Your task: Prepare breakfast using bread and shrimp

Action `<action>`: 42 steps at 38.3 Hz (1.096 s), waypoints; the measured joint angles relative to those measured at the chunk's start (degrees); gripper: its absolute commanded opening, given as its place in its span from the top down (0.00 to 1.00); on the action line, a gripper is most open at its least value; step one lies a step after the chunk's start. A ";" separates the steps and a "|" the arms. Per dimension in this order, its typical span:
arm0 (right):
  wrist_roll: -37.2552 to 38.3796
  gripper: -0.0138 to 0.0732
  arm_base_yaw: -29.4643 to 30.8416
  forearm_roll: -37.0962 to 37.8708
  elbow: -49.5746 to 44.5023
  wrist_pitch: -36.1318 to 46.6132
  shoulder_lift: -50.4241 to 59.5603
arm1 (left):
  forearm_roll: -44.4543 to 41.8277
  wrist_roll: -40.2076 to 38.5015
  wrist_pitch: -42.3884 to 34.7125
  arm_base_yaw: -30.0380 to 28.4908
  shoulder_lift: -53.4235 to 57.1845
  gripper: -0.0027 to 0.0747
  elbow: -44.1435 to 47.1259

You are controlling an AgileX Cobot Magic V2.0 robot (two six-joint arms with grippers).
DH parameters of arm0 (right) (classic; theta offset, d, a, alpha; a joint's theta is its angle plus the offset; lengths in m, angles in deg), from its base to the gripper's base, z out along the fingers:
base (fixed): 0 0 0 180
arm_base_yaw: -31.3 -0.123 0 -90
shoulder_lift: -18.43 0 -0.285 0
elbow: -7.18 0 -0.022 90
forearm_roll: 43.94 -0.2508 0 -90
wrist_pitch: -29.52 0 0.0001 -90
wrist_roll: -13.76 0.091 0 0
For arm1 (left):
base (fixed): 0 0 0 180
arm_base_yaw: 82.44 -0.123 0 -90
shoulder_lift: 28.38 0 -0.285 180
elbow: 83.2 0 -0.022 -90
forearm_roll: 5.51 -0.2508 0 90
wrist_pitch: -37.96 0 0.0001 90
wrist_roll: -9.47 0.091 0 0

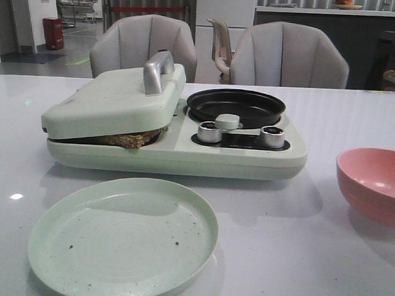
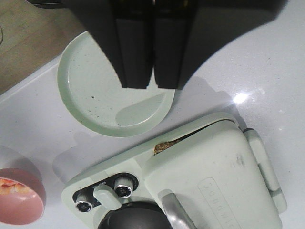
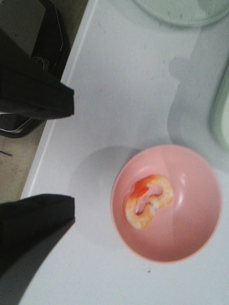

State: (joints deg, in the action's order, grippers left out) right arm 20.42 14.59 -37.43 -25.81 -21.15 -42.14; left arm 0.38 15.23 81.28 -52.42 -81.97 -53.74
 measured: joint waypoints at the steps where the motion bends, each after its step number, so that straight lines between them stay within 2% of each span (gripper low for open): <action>1: 0.00 0.31 1.51 0.09 0.38 -0.12 -1.23 | 0.00 0.00 0.00 0.00 0.00 0.84 0.00; 10: 0.22 0.31 13.40 0.22 3.11 0.45 -11.27 | 0.13 0.00 -0.04 0.00 0.00 0.84 0.00; 17: 0.22 0.31 19.11 0.32 6.51 3.90 -21.29 | 0.16 0.00 -0.04 0.00 0.00 0.84 0.13; 29: -0.32 0.31 19.26 0.32 15.64 10.59 -40.44 | 0.25 0.00 -0.13 0.00 0.00 0.84 0.13; 37: -0.69 0.31 19.26 1.59 17.45 12.30 -46.07 | 0.25 0.00 -0.13 0.00 0.00 0.84 0.13; 42: -0.69 0.47 19.26 2.75 17.45 12.45 -47.61 | 0.25 0.00 -0.13 0.00 0.00 0.84 0.13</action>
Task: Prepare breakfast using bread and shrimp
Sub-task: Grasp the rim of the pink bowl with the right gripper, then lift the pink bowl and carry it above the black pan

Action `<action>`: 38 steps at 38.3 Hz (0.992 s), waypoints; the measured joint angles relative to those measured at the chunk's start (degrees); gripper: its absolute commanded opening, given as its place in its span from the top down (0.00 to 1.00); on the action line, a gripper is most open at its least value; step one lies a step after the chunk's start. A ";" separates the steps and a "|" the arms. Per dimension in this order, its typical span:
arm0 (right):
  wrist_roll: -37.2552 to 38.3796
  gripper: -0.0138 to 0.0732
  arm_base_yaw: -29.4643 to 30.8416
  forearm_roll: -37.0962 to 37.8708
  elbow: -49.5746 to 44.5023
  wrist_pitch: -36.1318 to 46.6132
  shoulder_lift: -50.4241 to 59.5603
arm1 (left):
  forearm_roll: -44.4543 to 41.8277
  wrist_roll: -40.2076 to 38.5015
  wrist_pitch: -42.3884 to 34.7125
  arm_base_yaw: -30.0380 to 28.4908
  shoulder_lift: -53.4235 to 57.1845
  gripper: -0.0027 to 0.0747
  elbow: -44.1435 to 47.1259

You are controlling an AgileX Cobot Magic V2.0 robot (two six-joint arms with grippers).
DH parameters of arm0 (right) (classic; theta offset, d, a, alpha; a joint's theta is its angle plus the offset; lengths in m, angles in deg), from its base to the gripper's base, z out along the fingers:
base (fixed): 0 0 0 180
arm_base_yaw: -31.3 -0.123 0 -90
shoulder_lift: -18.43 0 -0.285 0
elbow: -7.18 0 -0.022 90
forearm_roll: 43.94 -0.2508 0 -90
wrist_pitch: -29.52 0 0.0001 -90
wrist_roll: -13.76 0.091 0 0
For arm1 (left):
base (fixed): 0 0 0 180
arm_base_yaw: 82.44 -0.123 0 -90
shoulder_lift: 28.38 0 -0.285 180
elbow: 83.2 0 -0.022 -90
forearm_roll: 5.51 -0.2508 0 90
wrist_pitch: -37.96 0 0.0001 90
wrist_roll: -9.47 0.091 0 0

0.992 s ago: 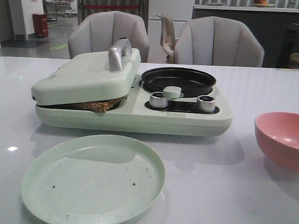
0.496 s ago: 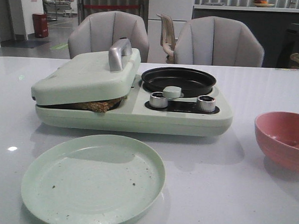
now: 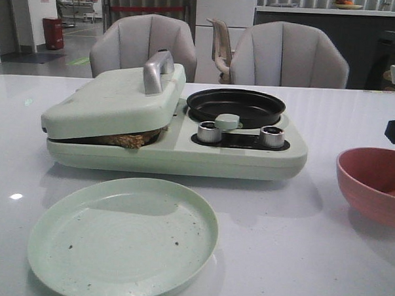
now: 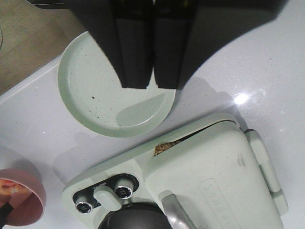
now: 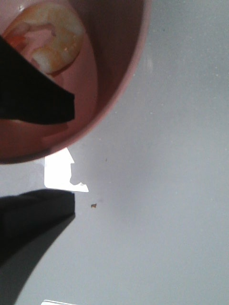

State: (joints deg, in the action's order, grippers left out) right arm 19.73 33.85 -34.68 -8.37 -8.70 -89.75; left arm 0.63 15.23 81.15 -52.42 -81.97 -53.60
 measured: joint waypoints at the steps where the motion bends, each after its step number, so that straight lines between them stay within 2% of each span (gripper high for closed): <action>1: 0.00 0.51 0.00 0.00 0.00 0.00 -0.21 | 0.00 0.00 0.00 0.00 0.00 0.84 0.00; 5: -0.04 0.71 0.00 0.00 0.00 -0.23 -0.41 | 0.00 0.00 0.00 0.00 0.00 0.84 0.00; 9: -0.26 0.80 0.00 -0.13 0.32 -0.39 -0.29 | 0.00 0.00 0.00 0.00 0.00 0.84 0.00; 19: -4.85 0.80 -0.82 0.01 3.07 -0.91 3.96 | 0.00 0.00 0.00 0.00 -0.07 0.84 0.00; 26: -10.59 0.79 -6.15 2.47 15.15 -1.46 7.34 | 0.00 0.00 0.00 0.00 -0.07 0.84 0.00; 34: -11.38 0.79 -15.29 15.10 24.41 -1.89 6.83 | 0.00 0.00 0.00 0.00 -0.07 0.84 0.00; 38: -7.11 0.79 -22.46 29.67 29.59 -1.78 3.96 | 0.00 0.00 0.00 0.00 -0.07 0.84 0.00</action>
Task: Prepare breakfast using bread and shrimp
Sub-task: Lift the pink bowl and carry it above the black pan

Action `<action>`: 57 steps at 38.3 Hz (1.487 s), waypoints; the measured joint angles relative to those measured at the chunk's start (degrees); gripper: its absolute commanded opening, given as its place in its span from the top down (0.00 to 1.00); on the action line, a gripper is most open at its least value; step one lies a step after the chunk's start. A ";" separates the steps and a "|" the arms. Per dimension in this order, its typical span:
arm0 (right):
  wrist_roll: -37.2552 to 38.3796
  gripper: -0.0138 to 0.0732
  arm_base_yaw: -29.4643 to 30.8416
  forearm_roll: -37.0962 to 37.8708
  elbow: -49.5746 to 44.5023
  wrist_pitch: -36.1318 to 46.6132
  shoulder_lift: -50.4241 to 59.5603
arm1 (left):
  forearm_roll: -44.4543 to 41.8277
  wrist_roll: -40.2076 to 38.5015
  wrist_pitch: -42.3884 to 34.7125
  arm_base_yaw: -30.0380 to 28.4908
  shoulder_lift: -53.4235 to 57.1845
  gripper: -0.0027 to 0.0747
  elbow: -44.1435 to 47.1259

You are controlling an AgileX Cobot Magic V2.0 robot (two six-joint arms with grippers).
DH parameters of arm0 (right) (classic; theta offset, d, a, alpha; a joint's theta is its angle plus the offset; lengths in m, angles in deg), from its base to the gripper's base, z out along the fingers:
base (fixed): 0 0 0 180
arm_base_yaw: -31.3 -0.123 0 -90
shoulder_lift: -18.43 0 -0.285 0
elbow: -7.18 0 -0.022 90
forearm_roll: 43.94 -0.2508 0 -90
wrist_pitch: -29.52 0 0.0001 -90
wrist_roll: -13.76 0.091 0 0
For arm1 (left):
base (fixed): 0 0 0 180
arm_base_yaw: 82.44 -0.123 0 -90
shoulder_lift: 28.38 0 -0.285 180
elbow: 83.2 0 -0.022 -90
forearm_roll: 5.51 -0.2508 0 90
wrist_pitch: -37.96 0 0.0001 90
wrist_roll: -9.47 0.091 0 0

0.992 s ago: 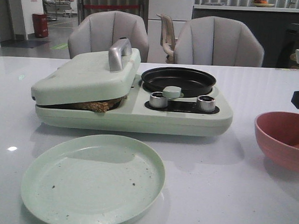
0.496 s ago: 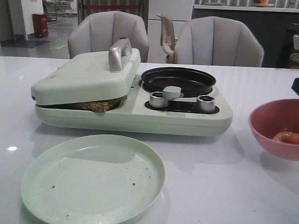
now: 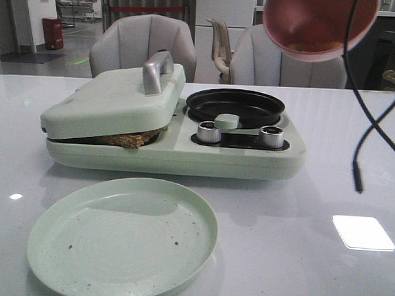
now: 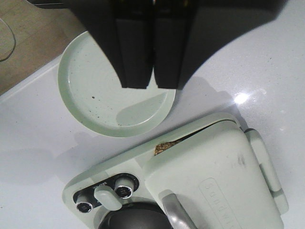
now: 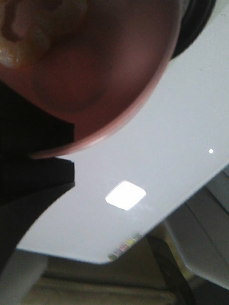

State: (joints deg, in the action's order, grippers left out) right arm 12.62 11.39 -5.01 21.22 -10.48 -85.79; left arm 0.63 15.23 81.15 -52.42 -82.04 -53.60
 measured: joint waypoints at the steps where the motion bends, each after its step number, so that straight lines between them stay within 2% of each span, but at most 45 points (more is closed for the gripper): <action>1: 2.37 0.79 -1.66 4.35 0.99 0.00 -1.06 | 0.00 0.00 0.00 0.00 0.00 0.84 0.00; 11: 25.07 0.79 -9.69 39.14 3.46 -3.67 -8.97 | -1.02 0.00 -0.04 0.00 0.00 0.84 0.00; 16: 33.95 0.79 -11.72 51.57 3.55 -5.96 -12.46 | -1.12 0.00 -0.04 0.00 0.00 0.84 0.00; 19: 36.75 0.79 -12.48 55.86 3.55 -6.34 -13.77 | -1.16 0.00 -0.13 0.00 0.00 0.84 0.00; 25: 38.49 0.79 -13.32 58.75 4.04 -6.34 -15.37 | -1.30 0.00 -0.13 0.00 0.00 0.84 0.00; 42: 38.05 0.79 -13.37 58.86 4.38 -7.58 -16.24 | -1.79 0.00 -0.13 0.00 0.00 0.84 0.00; 57: 37.53 0.79 -13.37 59.12 11.11 -11.41 -16.36 | -1.89 0.00 -0.13 0.00 0.00 0.84 0.00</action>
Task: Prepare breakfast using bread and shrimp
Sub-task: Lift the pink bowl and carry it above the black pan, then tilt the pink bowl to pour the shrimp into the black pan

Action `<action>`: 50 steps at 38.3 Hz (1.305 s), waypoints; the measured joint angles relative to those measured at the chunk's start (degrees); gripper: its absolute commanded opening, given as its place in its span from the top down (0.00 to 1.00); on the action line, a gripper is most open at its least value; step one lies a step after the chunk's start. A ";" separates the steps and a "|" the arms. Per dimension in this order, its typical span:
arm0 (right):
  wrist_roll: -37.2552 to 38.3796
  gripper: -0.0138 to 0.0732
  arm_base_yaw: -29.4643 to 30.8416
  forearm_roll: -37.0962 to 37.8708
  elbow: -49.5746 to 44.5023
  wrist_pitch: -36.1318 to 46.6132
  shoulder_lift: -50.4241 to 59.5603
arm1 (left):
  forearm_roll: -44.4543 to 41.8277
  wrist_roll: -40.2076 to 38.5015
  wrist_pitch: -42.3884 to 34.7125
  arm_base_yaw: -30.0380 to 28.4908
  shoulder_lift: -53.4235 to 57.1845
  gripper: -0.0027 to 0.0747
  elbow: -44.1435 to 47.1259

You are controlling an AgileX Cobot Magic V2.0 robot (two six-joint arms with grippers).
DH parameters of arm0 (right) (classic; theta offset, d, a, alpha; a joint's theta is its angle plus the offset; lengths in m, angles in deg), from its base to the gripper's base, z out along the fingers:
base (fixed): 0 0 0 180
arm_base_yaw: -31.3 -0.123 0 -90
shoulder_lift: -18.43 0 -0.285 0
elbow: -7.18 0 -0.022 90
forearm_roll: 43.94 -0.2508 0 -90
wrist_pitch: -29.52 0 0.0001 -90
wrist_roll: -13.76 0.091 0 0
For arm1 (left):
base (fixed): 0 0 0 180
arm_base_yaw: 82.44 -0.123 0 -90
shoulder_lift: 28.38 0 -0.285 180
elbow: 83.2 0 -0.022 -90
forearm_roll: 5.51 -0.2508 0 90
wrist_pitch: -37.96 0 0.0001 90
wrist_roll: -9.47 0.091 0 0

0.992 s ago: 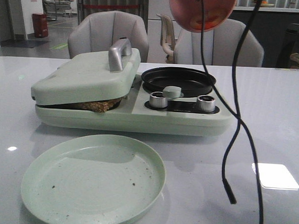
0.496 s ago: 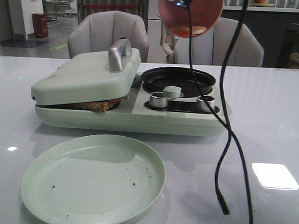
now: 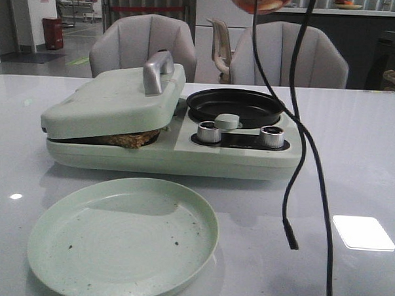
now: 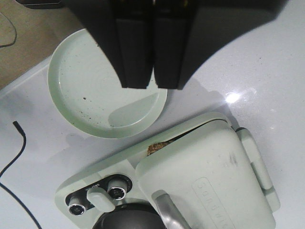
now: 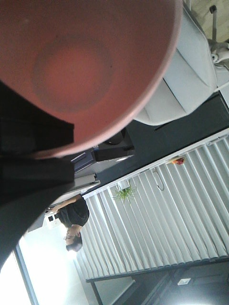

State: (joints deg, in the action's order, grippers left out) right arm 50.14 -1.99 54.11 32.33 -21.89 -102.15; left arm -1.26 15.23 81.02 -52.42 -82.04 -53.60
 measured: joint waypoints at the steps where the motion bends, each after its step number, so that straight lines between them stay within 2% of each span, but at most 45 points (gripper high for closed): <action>1: 0.00 0.79 0.00 0.10 0.00 0.00 0.00 | 0.00 0.00 0.00 0.00 0.00 0.84 0.00; 27: -0.09 0.79 0.00 -0.24 0.00 -0.14 -7.79 | -0.22 0.00 0.00 0.00 0.00 0.84 0.00; 43: -0.09 0.79 -0.24 -0.24 0.03 -5.93 -8.45 | -0.35 0.00 0.00 0.00 0.00 0.84 0.00; 50: -2.68 0.79 -1.46 -0.49 0.03 -6.66 -6.52 | -0.35 0.00 -0.04 0.00 0.00 0.84 0.00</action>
State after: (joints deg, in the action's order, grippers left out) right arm 47.47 -3.44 53.62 32.37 -28.55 -108.67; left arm -1.61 15.23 80.98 -52.42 -82.04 -53.60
